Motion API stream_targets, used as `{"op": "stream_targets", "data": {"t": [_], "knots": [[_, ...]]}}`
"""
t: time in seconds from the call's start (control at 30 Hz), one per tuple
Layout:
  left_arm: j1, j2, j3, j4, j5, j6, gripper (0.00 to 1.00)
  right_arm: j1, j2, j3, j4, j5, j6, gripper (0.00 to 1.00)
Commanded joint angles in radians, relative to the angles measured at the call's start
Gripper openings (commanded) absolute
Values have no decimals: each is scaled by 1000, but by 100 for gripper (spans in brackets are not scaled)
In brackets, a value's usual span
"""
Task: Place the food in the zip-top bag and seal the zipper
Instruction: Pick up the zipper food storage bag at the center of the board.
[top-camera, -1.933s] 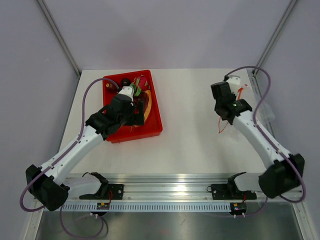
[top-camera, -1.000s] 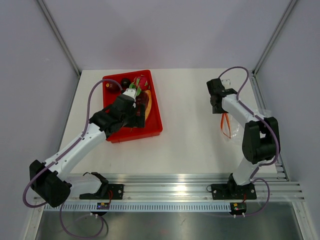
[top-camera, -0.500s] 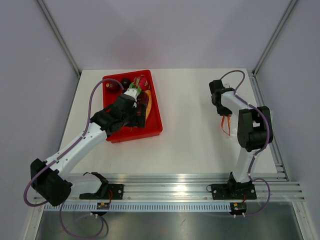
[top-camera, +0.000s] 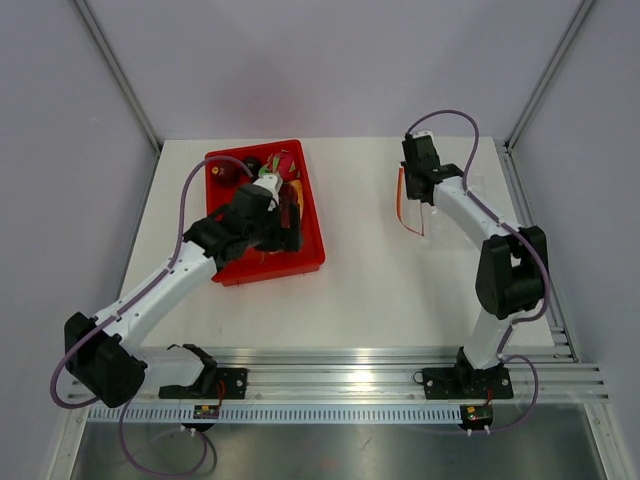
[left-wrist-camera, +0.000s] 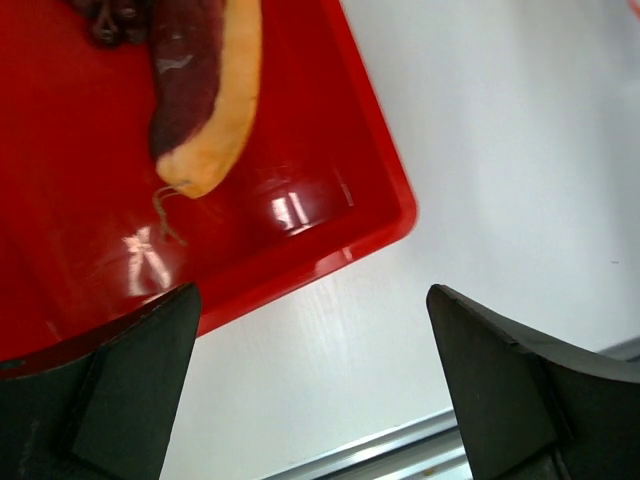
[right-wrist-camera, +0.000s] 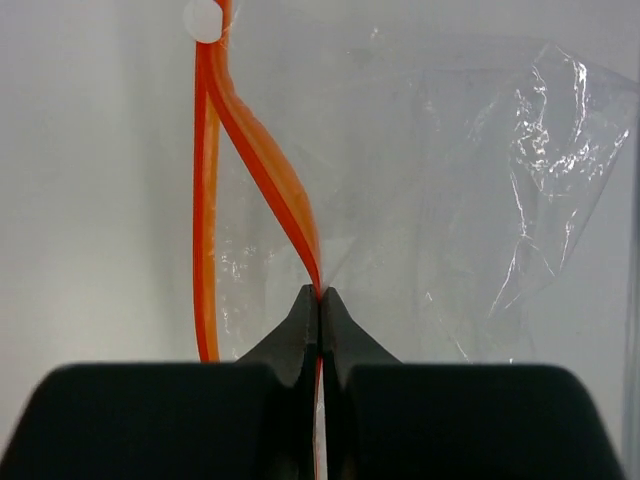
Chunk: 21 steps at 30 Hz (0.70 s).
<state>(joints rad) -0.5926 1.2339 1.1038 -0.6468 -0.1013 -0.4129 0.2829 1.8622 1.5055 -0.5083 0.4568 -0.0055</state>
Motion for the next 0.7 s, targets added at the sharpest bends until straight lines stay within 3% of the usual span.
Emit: {"op": "stream_targets", "data": {"t": [0.0, 0.07, 0.27, 0.67], "knots": [[-3, 53, 82, 104, 132, -111, 99, 4, -193, -69, 92, -263, 151, 0], [-22, 93, 137, 125, 188, -162, 99, 4, -239, -108, 143, -382, 255, 0], [-53, 185, 211, 229, 244, -292, 99, 4, -320, -194, 165, -530, 467, 0], [-69, 332, 257, 283, 304, -337, 93, 35, -451, -269, 59, -557, 578, 0]]}}
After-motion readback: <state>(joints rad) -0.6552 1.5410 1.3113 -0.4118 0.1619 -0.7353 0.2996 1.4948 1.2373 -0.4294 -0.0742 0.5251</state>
